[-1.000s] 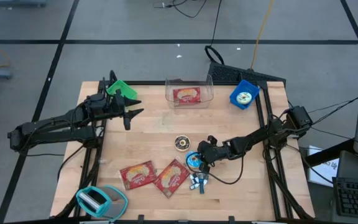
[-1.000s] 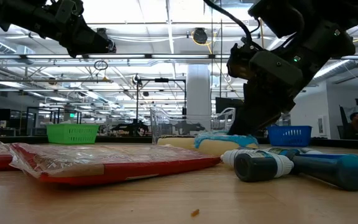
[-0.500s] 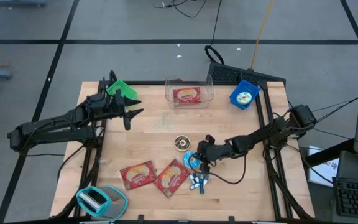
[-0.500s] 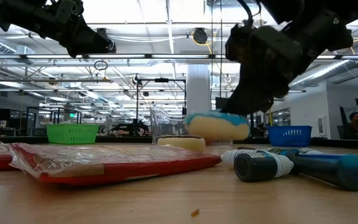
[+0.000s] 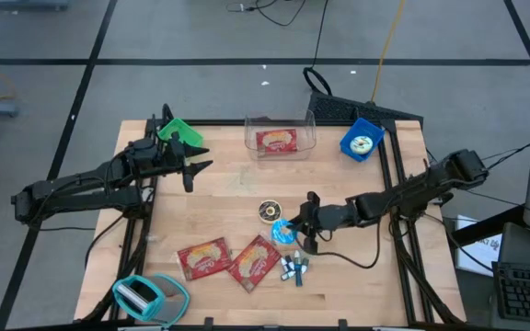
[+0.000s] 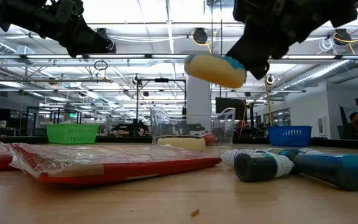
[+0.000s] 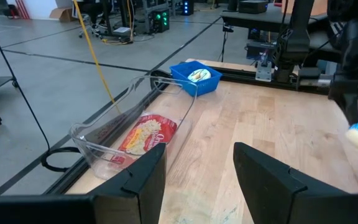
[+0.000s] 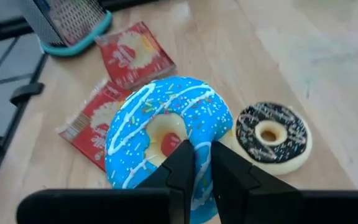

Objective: Pick & Place Food Item
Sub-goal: Put the blue donut into the blue bin

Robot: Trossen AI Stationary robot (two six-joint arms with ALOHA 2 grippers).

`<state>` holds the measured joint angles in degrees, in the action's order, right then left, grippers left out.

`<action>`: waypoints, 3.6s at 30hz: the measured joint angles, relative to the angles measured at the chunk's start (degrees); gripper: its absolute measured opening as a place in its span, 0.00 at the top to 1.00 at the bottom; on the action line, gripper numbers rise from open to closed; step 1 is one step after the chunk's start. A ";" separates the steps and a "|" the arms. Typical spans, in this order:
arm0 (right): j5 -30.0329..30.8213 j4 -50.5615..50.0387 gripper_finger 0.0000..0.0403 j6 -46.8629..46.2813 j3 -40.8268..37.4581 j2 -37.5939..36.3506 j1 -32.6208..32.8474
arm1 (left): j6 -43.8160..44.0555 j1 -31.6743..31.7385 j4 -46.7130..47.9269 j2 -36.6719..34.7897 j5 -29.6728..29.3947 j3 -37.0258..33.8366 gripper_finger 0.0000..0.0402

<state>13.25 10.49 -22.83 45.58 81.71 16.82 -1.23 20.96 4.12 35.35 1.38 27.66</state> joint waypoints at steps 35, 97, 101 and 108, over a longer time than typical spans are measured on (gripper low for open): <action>8.47 -30.08 0.92 -6.60 0.02 -22.13 -26.10 | 0.00 -0.01 0.00 -0.02 0.01 0.00 0.54; 19.48 -17.03 0.82 -3.47 -22.51 -22.55 -59.60 | 0.00 -0.04 -0.02 0.00 -0.01 0.00 0.54; 19.50 -16.82 0.72 -3.47 -22.51 -22.55 -59.60 | 0.00 -0.04 -0.02 0.00 -0.01 0.00 0.54; 19.48 -15.03 0.58 -1.92 -22.51 -22.55 -59.58 | 0.00 -0.04 -0.01 0.00 0.01 0.00 0.54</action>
<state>32.73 -4.55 -24.75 23.07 59.16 -42.76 -1.23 20.93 4.11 35.35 1.39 27.66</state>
